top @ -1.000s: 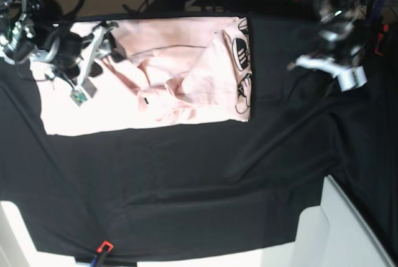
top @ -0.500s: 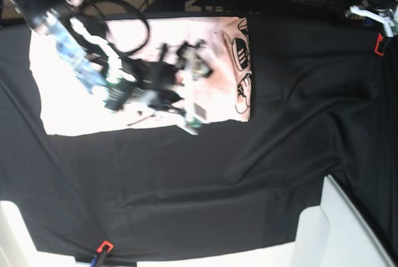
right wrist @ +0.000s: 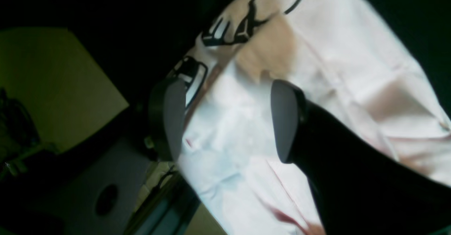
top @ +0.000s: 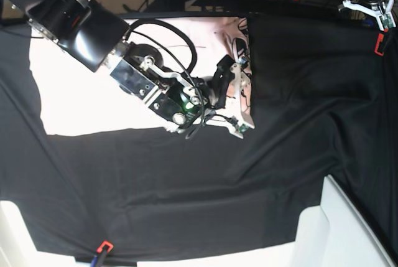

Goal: Fold the T-shirt properly
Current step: 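Grasp the folded shirt edge beside the graphic with the right gripper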

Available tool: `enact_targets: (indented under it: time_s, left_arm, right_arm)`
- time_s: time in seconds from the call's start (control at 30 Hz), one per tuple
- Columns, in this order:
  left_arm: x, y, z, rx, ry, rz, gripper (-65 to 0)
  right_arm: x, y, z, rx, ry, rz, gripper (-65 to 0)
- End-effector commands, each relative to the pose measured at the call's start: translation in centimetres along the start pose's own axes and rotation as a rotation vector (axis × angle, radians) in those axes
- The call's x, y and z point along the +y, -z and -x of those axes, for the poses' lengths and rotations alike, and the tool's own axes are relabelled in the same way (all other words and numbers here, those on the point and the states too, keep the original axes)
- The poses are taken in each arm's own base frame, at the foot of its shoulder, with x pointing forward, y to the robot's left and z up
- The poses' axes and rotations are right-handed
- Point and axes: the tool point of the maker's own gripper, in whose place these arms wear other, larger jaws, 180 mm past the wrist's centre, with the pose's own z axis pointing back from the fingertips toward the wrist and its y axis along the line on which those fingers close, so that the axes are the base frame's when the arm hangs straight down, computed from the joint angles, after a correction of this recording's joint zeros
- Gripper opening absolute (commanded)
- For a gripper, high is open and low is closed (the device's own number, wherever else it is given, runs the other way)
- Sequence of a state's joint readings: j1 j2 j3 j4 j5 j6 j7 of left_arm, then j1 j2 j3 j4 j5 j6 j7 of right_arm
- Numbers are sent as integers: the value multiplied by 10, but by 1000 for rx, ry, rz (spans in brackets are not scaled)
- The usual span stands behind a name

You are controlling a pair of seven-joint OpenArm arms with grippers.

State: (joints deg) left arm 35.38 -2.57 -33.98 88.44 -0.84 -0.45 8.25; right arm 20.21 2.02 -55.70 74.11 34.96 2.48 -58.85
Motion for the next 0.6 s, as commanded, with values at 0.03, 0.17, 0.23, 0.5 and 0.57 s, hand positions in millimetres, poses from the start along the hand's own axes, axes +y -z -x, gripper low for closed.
enact_targets:
  time_s: [0.03,0.17,0.23,0.5,0.57]
  left_arm:
    - [10,-1,-7,-30,23,-21,-650]
    - [11,-1,-7,-29,26,-21,-650]
    - [10,0,-8,-33,25,-21,-650]
    - [9,0,-9,-34,24,-20,-650]
    - [9,0,-9,-34,24,-20,-650]
  right_arm:
    - [-13,-4,-22,-50,-7,29,-284]
    - [-32,-4,-26,-39,1,67,-284]
    - [-36,-7,-30,-42,-4,75,-284]
    - [-42,0,-28,-30,11,81,-281]
    - [-45,6,-24,-26,25,86,-281]
